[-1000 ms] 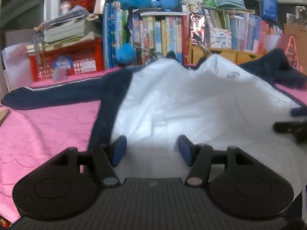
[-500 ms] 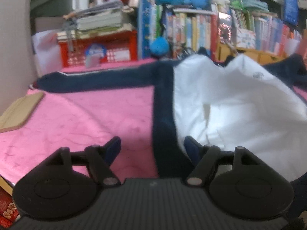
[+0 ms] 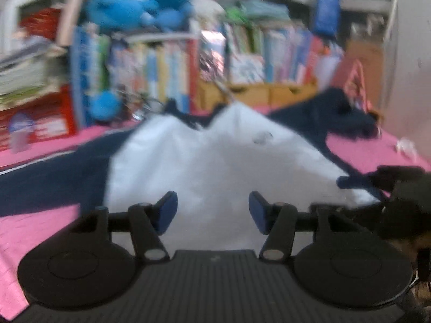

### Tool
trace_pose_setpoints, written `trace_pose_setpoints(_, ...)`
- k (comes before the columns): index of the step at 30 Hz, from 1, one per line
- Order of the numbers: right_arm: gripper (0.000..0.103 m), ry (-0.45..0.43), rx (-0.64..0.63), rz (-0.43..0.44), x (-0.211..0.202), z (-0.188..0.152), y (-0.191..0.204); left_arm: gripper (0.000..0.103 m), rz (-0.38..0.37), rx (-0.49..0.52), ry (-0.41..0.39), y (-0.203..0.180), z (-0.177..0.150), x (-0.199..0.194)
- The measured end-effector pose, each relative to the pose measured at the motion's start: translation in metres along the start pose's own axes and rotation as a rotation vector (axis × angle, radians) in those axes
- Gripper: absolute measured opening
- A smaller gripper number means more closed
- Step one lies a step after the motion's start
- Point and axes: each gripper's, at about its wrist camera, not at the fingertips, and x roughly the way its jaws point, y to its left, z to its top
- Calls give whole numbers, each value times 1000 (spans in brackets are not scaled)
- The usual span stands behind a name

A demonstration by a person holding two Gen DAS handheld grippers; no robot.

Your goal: Fold clothes

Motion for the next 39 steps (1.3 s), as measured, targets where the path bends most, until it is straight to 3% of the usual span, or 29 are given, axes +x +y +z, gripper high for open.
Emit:
trace_pose_setpoints(4, 67, 15, 30, -8, 8, -12, 0, 56, -29, -47, 91, -9, 13, 44)
trace_pose_setpoints(9, 68, -3, 13, -14, 6, -15, 1, 58, 59, 42, 191, -22, 23, 111)
trace_pose_setpoints(14, 67, -14, 9, 22, 4, -18, 1, 60, 112, -25, 217, -10, 41, 163)
trace_pose_setpoints(18, 67, -10, 23, 52, 4, -19, -2, 65, 153, -35, 207, -7, 55, 197)
trace_pose_setpoints(28, 67, -7, 36, 88, 6, -20, -4, 65, 208, -63, 132, 4, 93, 270)
trace_pose_setpoints(39, 63, 0, 61, 114, 4, -19, -7, 66, 262, -119, 125, 31, 131, 330)
